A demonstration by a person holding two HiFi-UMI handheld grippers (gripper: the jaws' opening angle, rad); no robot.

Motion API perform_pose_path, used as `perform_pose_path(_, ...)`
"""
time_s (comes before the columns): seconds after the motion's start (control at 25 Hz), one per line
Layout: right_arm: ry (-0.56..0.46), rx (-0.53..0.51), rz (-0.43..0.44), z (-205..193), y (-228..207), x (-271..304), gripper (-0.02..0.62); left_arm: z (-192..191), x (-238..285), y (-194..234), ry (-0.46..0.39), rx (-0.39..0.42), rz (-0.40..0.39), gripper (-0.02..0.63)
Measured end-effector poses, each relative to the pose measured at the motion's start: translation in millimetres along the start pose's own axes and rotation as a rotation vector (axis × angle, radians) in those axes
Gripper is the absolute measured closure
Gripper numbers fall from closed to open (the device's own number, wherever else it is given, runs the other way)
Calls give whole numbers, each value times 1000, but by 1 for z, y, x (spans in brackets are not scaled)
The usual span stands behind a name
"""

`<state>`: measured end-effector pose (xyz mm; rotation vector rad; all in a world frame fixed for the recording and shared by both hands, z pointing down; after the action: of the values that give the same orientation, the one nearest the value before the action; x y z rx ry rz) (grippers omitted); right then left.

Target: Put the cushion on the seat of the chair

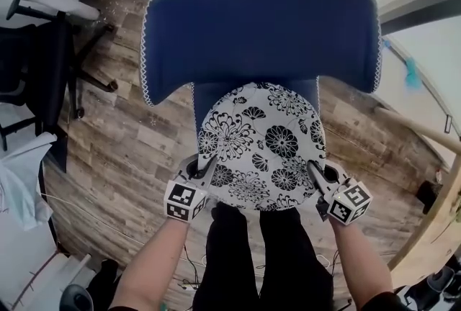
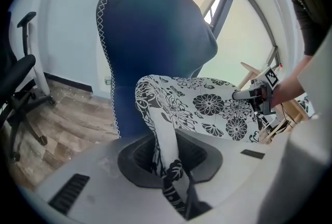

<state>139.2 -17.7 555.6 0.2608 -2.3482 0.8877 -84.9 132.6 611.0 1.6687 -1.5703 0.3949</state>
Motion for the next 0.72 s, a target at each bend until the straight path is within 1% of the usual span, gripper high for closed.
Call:
perform_pose_path(0.2, -5, 21, -12, -6, -19, 4, 558, -9, 10, 10, 37, -26, 10, 568)
perform_pose_path(0.32, -2, 60, -35, -14, -34, 8, 558, -14, 16, 16, 46, -43, 34, 559)
perform_pose_path(0.48, -24, 152, -73, -23, -50, 17, 558, -22, 23, 33, 55, -71, 85, 482)
perform_pose_path(0.56, -15, 156, -112, -28, -57, 21, 557, -25, 25, 40, 57, -81, 97, 436)
perform_pose_path(0.72, 7, 118, -160, -40, -65, 24, 556, -34, 26, 46, 52, -138, 91, 380)
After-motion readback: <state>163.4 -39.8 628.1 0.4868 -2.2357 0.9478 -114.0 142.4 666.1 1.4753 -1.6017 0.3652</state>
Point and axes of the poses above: the fingertips, and each gripper's own axes: x forward along the fingers, y to its left, z out of its top, the point moved 1 cm from there along -x, backward along the fingers, and after that the axes turned 3 degrees about z, right-handed, at the moved point
